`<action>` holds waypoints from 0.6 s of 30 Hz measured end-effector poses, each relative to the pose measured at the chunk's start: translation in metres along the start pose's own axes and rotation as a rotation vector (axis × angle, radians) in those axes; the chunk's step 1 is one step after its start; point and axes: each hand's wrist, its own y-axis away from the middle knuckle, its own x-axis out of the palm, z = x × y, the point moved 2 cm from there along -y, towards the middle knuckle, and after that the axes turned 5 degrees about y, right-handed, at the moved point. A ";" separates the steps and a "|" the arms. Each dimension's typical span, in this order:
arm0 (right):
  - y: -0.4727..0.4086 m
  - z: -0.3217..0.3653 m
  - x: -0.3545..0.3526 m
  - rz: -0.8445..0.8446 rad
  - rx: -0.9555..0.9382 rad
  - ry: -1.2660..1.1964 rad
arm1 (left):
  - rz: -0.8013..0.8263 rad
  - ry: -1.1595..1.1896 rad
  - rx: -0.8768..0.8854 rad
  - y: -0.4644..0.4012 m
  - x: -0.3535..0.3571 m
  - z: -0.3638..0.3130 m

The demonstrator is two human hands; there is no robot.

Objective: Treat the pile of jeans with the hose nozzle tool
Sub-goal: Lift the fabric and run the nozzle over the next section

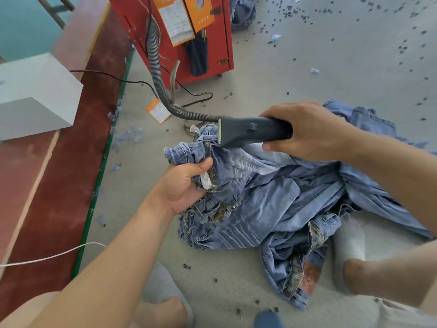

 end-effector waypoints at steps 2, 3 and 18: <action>-0.001 0.006 0.000 0.005 -0.012 -0.011 | 0.007 0.001 -0.014 0.001 0.001 0.001; -0.002 0.011 0.001 -0.005 -0.020 -0.025 | 0.000 -0.009 -0.023 0.002 0.002 0.002; -0.004 0.023 0.006 0.050 -0.036 -0.026 | -0.081 -0.043 -0.048 0.003 -0.004 0.004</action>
